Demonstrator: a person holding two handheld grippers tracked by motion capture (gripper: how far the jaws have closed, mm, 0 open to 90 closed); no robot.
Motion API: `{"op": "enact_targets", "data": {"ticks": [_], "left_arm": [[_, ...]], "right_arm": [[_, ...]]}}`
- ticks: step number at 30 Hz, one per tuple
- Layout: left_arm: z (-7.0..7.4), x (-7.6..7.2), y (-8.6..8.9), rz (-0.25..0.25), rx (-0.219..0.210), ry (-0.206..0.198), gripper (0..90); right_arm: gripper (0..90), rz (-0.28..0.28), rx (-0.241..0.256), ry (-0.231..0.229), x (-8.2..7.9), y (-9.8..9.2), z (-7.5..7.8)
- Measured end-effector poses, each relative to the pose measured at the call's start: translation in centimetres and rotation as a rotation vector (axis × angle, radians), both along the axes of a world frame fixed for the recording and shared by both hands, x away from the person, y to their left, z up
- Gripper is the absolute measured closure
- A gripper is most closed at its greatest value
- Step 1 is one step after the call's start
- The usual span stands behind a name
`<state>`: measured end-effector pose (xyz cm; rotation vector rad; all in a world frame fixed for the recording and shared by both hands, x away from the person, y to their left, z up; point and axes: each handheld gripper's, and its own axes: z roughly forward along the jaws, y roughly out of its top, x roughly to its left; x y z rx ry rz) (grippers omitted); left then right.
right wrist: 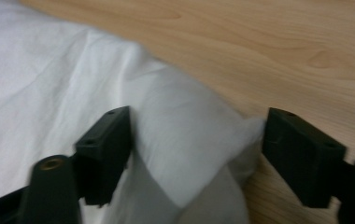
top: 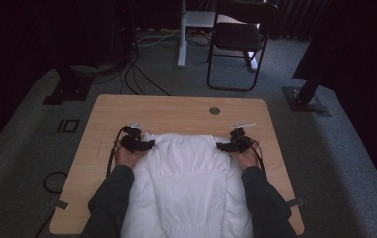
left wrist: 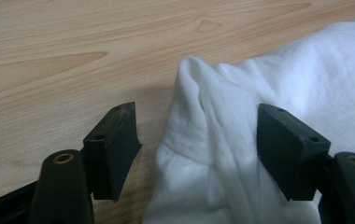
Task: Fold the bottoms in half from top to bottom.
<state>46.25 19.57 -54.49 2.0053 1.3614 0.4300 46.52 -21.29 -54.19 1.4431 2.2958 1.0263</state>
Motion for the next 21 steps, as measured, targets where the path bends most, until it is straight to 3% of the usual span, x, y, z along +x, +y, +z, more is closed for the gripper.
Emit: {"op": "enact_targets", "data": {"ticks": [2,5,8,12,16,21], "left_arm": [[0.0,0.0,-0.1,-0.006,0.000,0.002,33.6],[0.1,0.0,-0.2,0.001,0.004,0.007,35.9],[0.2,-0.1,-0.3,-0.017,-0.011,0.015,45.8],[0.1,-0.1,-0.3,-0.037,-0.042,0.024,62.9],[0.0,-0.1,-0.2,-0.054,-0.074,0.036,76.1],[0.0,-0.1,-0.2,-0.054,-0.082,0.038,79.7]], "right_arm": [[30.7,0.002,-0.027,0.018,0.0,0.3,-0.3],[33.3,0.002,-0.025,0.018,0.1,0.3,-0.5],[38.5,-0.017,-0.019,0.042,0.7,0.3,-0.3],[53.2,-0.005,-0.065,0.045,0.9,0.8,0.0],[70.8,0.018,-0.047,0.066,1.0,1.0,0.1],[78.1,0.016,0.009,0.106,1.3,0.6,0.0]]}}
